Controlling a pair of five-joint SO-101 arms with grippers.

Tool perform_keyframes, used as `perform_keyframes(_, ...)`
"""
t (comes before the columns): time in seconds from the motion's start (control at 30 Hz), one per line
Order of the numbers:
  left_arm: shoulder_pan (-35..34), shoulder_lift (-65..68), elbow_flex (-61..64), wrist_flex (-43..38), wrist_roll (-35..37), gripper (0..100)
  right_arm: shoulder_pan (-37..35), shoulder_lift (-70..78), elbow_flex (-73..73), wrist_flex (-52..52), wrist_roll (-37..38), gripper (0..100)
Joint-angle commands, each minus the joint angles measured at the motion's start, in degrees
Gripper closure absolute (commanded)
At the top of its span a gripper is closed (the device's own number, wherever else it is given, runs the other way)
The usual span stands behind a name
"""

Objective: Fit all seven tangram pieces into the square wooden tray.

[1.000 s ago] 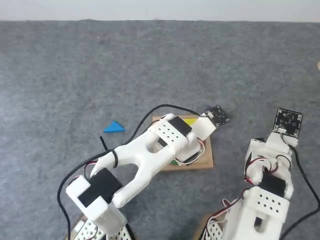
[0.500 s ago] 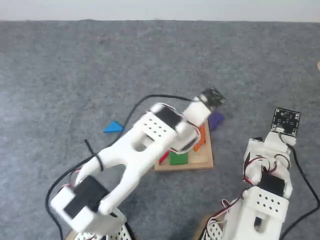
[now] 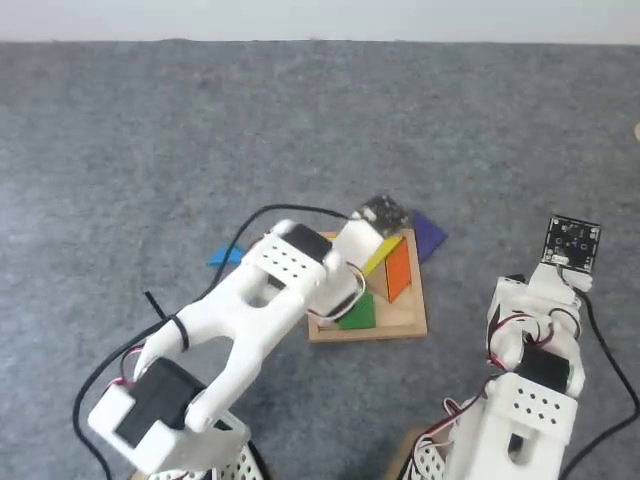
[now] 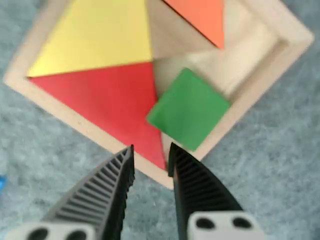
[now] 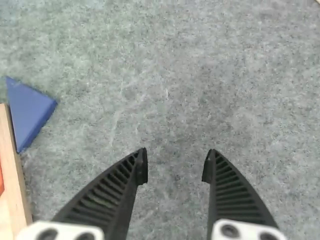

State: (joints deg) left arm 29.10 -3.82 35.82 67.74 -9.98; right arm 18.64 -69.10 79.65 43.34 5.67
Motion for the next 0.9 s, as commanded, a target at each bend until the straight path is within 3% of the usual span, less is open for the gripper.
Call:
perform_keyframes(0.0,2.11,-2.29,1.27,-2.81,-0.79,89,-0.31,-1.19,-0.70,-0.84,-0.26,80.9)
perform_keyframes(0.87,7.03,-2.11,0.57,-10.64,2.11,89,-0.48,-1.19,-0.62,-0.84,-0.26,80.9)
